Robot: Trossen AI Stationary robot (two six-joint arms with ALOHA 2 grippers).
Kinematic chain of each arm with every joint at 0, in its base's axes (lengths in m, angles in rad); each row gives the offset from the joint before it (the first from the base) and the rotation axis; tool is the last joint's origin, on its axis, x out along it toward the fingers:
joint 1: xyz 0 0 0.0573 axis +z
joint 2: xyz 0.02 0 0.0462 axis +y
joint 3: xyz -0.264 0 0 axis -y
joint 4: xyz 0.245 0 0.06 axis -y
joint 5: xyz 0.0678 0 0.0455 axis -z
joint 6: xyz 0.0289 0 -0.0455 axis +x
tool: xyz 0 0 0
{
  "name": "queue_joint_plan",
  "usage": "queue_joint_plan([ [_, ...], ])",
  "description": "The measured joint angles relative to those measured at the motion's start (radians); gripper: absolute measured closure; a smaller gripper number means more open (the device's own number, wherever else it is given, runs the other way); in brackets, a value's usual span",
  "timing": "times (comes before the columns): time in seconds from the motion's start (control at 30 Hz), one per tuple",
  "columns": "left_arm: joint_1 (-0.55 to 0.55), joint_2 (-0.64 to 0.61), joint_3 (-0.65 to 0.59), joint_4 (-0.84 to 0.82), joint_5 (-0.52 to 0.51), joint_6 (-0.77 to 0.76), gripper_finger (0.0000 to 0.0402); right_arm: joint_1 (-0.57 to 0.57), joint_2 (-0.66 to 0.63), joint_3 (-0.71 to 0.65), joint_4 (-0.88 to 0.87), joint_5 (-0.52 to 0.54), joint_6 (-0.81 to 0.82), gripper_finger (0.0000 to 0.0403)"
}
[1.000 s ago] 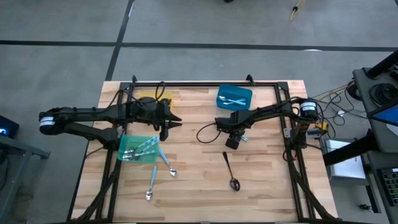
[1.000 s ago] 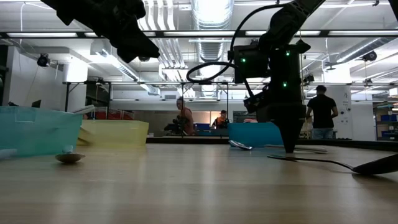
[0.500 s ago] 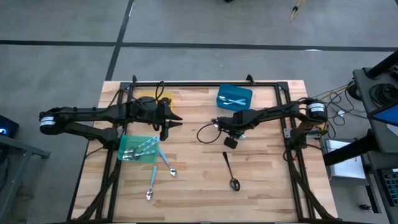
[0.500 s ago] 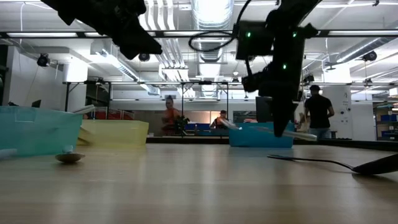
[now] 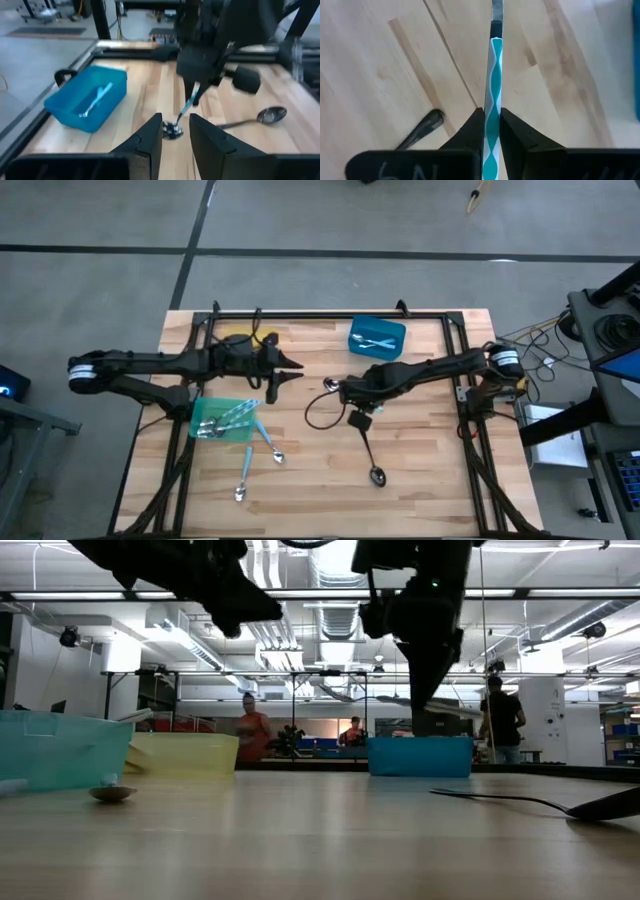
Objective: Sort silverware by color (type)
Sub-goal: Put the blue patterned spoon into the green bin
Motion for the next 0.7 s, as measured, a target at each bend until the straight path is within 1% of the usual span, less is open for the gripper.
queue_joint_plan([
  [0.2,0.0,0.1,-0.001,0.022,0.026,0.049,0.0282,-0.004,0.078,0.147,-0.137,0.0,-0.067,0.0376],
  [0.33,0.0,0.181,-0.001,0.089,0.027,0.103,0.0249,-0.009,0.122,0.236,-0.207,0.001,-0.093,0.0376],
  [0.43,-0.005,0.236,-0.001,0.159,0.033,0.143,0.0233,-0.009,0.151,0.285,-0.241,0.001,-0.118,0.0376],
  [0.53,-0.008,0.281,-0.001,0.227,0.035,0.168,0.0226,-0.01,0.158,0.314,-0.268,0.0,-0.129,0.0376],
  [0.7,-0.012,0.331,-0.001,0.303,0.041,0.203,0.0227,-0.014,0.16,0.349,-0.302,-0.001,-0.142,0.0376],
])
